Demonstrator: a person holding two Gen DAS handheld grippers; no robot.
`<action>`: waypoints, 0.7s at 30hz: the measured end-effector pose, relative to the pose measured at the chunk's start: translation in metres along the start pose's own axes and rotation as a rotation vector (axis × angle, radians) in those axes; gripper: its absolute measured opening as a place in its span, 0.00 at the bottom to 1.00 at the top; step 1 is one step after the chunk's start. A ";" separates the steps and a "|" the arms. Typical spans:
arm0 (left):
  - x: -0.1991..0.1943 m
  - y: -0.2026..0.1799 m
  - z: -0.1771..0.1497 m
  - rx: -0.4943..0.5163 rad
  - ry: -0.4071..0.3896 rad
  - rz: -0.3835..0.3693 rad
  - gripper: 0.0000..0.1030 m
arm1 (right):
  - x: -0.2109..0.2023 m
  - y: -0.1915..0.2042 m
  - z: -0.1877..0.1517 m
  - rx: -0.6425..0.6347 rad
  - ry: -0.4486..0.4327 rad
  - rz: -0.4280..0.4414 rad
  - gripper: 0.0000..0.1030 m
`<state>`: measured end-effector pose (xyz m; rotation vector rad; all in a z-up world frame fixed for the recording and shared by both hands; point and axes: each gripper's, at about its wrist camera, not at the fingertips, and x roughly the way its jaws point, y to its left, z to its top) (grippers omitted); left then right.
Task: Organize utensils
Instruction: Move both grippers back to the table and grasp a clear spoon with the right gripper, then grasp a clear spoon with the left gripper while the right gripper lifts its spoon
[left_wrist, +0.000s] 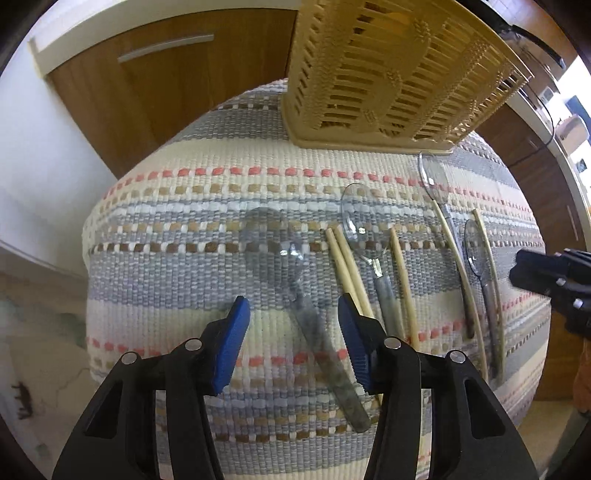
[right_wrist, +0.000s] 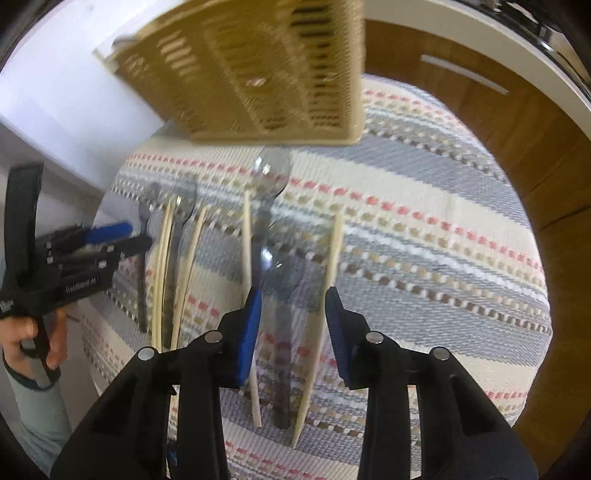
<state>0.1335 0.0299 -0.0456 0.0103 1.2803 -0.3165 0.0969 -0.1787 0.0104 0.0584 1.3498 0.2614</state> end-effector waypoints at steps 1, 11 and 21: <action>0.000 0.000 0.003 -0.001 -0.004 0.007 0.42 | 0.004 0.003 0.000 -0.013 0.011 -0.002 0.26; 0.000 -0.001 0.008 -0.001 0.011 -0.010 0.37 | 0.040 0.016 0.006 -0.038 0.099 -0.043 0.19; 0.011 -0.026 0.011 0.066 0.009 0.145 0.37 | 0.061 0.044 0.008 -0.109 0.111 -0.157 0.11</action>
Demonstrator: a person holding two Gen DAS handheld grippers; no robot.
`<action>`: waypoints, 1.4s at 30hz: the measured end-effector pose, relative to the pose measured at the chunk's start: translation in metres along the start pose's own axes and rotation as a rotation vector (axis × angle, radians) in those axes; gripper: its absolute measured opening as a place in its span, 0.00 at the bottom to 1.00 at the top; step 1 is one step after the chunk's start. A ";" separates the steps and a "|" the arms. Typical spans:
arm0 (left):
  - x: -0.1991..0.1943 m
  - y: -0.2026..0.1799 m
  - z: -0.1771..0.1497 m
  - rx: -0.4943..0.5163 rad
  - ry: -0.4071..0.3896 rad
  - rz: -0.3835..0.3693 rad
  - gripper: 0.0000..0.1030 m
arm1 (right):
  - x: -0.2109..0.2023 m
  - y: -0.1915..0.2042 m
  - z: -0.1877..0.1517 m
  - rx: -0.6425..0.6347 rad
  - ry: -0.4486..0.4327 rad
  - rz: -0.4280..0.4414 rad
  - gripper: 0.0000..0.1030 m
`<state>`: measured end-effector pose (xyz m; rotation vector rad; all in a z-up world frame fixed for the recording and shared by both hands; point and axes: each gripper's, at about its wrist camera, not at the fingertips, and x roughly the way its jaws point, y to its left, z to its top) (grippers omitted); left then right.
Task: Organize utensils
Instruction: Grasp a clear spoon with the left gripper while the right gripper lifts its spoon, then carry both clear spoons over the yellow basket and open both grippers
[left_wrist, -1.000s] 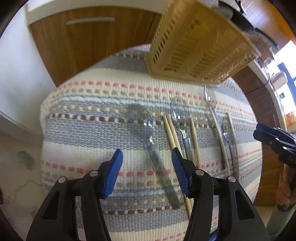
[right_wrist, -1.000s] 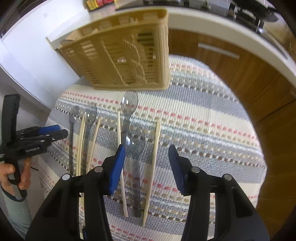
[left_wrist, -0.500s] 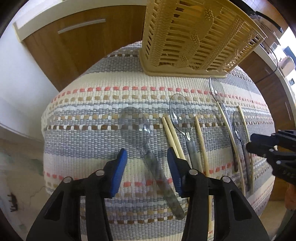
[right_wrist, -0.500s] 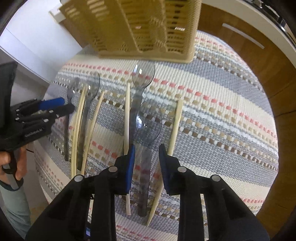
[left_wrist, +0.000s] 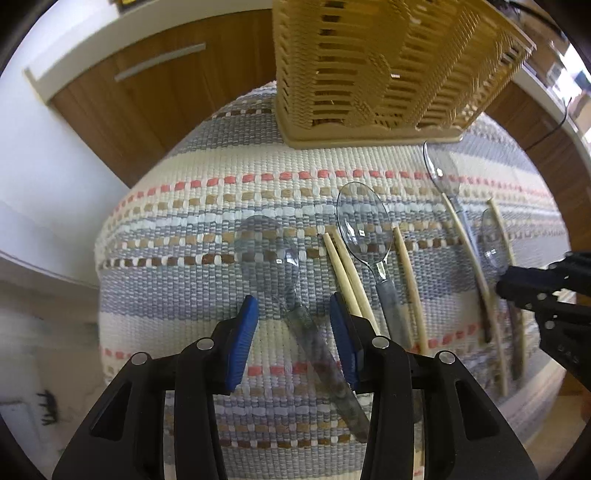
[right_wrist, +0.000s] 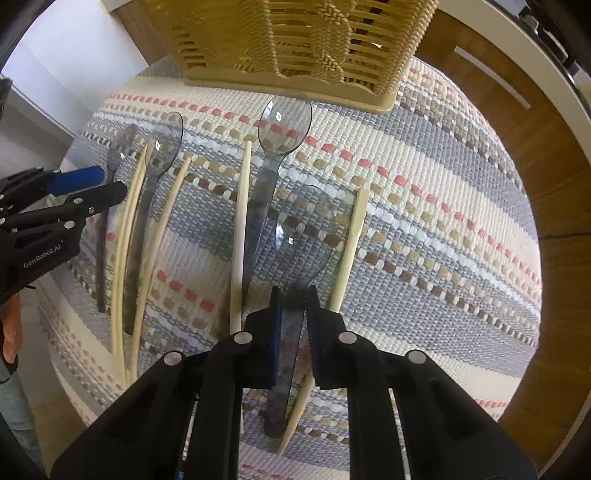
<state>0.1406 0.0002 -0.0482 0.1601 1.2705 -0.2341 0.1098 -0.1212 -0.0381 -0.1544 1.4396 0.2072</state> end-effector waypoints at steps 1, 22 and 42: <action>0.000 -0.003 0.001 0.008 -0.001 0.007 0.33 | 0.004 0.006 0.000 -0.006 -0.001 -0.010 0.11; -0.035 -0.001 -0.021 0.003 -0.155 -0.056 0.10 | -0.030 -0.026 -0.027 0.035 -0.133 0.091 0.10; -0.189 -0.006 -0.021 0.020 -0.723 -0.179 0.10 | -0.183 -0.062 -0.056 -0.023 -0.620 0.293 0.10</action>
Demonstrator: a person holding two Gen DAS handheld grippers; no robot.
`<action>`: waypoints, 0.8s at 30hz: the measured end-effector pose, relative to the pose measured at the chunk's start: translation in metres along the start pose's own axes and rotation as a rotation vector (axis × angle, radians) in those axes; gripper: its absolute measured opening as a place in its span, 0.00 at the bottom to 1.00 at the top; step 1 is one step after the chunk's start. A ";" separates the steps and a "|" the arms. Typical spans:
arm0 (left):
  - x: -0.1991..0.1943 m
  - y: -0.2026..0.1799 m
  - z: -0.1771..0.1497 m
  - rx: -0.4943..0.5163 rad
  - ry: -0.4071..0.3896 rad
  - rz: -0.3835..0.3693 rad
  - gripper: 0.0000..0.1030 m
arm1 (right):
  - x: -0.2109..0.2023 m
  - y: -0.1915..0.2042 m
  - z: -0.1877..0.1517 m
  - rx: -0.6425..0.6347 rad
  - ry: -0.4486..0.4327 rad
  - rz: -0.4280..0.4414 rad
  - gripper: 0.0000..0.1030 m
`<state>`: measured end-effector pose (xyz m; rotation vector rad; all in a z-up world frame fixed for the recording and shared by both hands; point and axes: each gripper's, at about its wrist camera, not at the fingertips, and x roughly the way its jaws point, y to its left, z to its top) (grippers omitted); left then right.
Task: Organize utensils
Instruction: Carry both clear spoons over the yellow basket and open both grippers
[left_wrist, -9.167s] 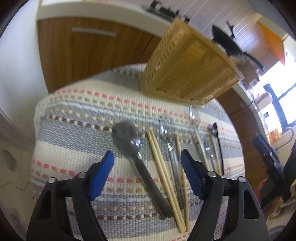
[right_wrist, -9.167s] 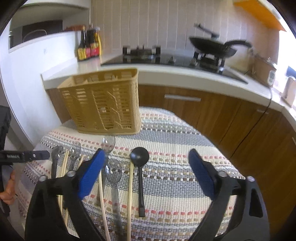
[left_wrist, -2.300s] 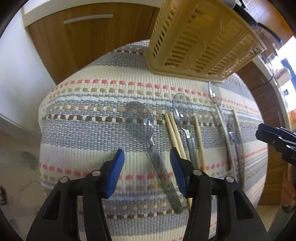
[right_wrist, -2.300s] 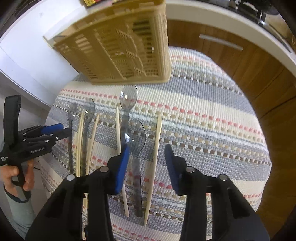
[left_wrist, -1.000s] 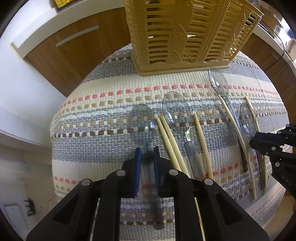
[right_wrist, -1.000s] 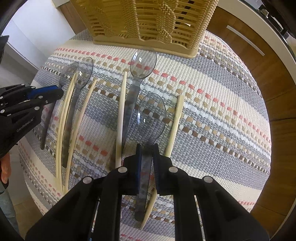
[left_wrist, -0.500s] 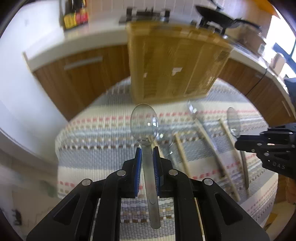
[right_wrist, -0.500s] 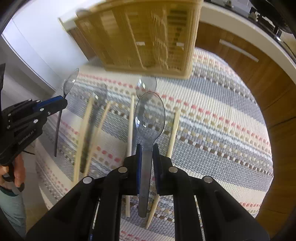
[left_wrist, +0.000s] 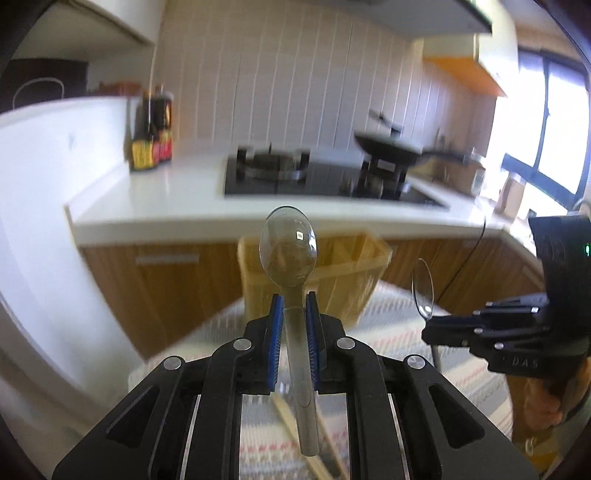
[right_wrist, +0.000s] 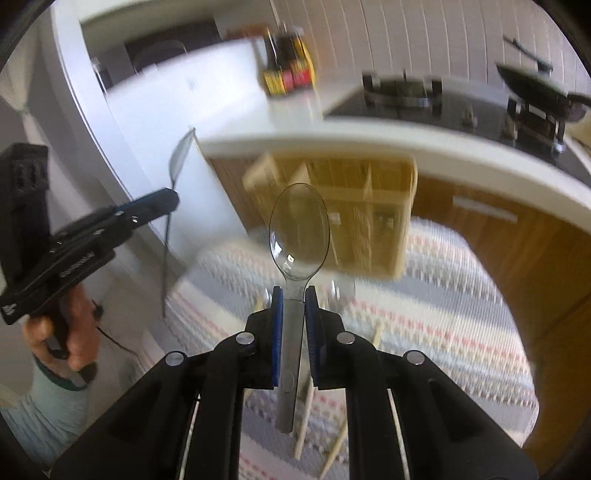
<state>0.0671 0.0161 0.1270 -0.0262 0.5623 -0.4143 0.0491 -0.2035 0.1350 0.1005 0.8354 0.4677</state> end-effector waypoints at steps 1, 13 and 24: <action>0.001 -0.001 0.008 -0.002 -0.031 -0.010 0.10 | -0.004 0.004 0.005 -0.002 -0.032 0.003 0.10; 0.042 0.014 0.063 -0.019 -0.269 -0.020 0.10 | -0.005 -0.003 0.080 0.030 -0.338 -0.061 0.10; 0.090 0.021 0.067 0.026 -0.340 0.100 0.10 | 0.024 -0.025 0.109 0.019 -0.523 -0.301 0.10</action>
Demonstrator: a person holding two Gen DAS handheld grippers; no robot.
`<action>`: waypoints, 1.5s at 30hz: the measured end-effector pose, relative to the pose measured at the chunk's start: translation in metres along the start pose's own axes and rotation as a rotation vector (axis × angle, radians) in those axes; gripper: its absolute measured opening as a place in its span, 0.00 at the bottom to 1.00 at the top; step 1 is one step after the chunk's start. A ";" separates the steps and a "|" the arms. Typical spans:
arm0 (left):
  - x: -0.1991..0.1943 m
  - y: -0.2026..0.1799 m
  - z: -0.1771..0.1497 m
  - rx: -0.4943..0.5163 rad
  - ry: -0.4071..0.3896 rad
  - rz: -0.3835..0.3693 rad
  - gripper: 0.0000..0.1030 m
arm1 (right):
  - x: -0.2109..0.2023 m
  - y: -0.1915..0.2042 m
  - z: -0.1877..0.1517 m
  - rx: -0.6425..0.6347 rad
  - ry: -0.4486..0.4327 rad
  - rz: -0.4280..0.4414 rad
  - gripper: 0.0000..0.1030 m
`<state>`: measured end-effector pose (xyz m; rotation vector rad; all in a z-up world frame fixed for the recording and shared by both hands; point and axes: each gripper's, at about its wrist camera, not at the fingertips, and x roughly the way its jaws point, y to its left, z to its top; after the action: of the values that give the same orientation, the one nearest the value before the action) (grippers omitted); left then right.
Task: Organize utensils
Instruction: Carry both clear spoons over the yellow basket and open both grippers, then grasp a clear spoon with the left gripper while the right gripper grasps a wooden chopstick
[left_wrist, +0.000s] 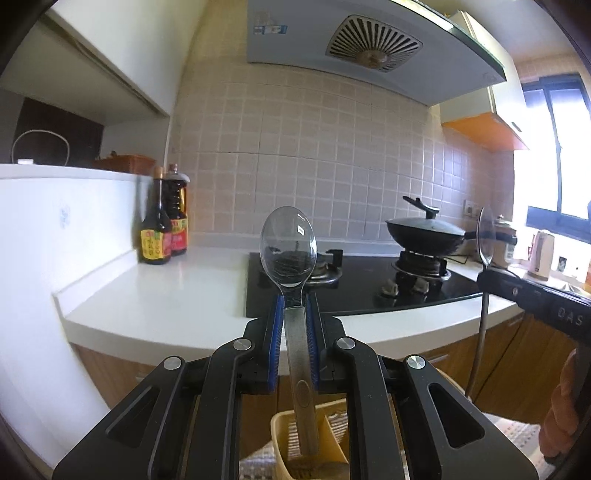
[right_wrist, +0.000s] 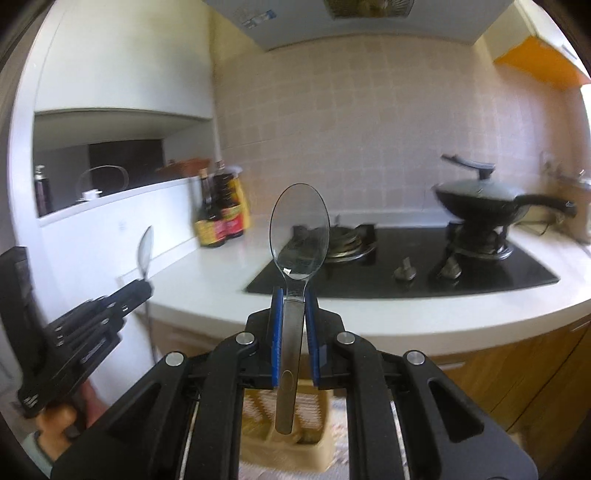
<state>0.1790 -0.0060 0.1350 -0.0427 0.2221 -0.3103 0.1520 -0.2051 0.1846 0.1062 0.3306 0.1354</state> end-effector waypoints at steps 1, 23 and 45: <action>0.004 0.001 -0.002 -0.002 0.004 -0.005 0.10 | 0.004 0.000 -0.002 -0.011 -0.004 -0.021 0.10; 0.021 0.013 -0.046 0.000 -0.009 -0.002 0.12 | 0.054 -0.007 -0.061 -0.060 -0.015 -0.046 0.10; -0.064 0.030 -0.036 -0.114 0.161 -0.156 0.42 | -0.040 -0.005 -0.073 0.010 0.138 0.082 0.43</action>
<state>0.1204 0.0422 0.1114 -0.1480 0.3970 -0.4566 0.0908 -0.2096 0.1286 0.1206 0.4649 0.2226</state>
